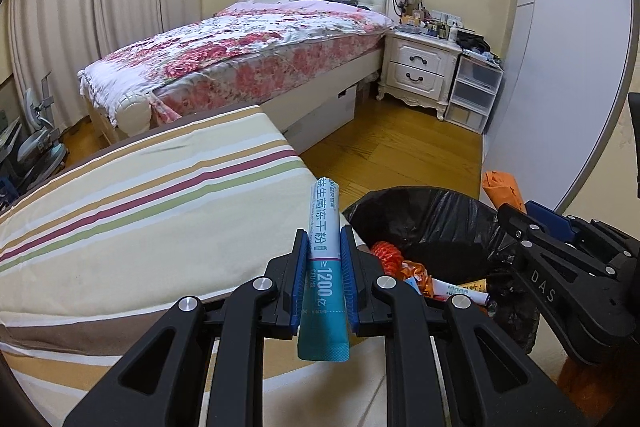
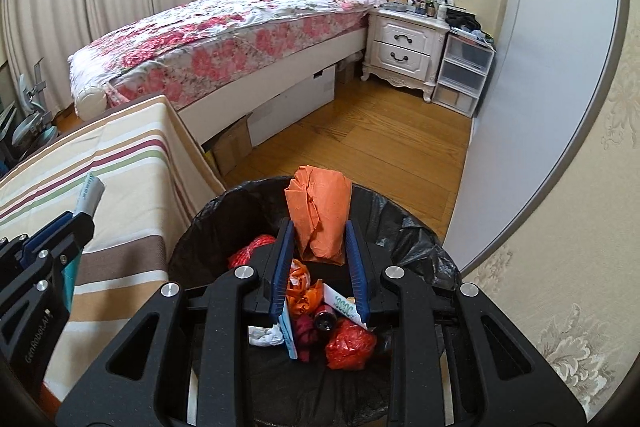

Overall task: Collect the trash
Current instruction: 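Open both tools to drop the teal tube and orange bag into the bin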

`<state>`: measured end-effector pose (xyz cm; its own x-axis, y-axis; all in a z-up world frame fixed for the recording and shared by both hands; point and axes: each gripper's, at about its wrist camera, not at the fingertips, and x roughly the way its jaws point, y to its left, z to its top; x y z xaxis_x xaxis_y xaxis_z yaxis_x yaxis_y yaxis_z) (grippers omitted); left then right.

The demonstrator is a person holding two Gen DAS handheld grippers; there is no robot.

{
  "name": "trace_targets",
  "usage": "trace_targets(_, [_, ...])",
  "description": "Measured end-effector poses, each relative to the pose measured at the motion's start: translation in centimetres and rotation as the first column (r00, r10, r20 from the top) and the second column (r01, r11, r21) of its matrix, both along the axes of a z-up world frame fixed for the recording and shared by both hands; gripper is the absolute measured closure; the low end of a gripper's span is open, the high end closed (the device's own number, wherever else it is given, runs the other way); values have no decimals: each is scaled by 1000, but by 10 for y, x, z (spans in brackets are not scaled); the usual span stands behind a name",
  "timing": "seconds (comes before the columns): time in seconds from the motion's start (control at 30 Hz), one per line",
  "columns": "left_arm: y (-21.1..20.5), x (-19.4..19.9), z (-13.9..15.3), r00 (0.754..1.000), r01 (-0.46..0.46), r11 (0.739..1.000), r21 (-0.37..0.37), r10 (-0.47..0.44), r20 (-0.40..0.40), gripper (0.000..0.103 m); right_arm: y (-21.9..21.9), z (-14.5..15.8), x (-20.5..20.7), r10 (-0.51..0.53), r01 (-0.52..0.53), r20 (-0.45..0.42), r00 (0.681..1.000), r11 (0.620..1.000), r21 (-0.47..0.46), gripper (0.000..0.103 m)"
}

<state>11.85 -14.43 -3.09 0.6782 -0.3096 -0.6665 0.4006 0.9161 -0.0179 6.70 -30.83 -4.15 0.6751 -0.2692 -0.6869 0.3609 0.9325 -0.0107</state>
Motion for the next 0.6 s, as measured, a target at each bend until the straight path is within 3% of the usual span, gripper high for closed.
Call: trace_targets(0.6, [-46,21,-14,997,66,997,32,-65,-36,85,-19,-14,7,-93,94,-42,995,996,10,77])
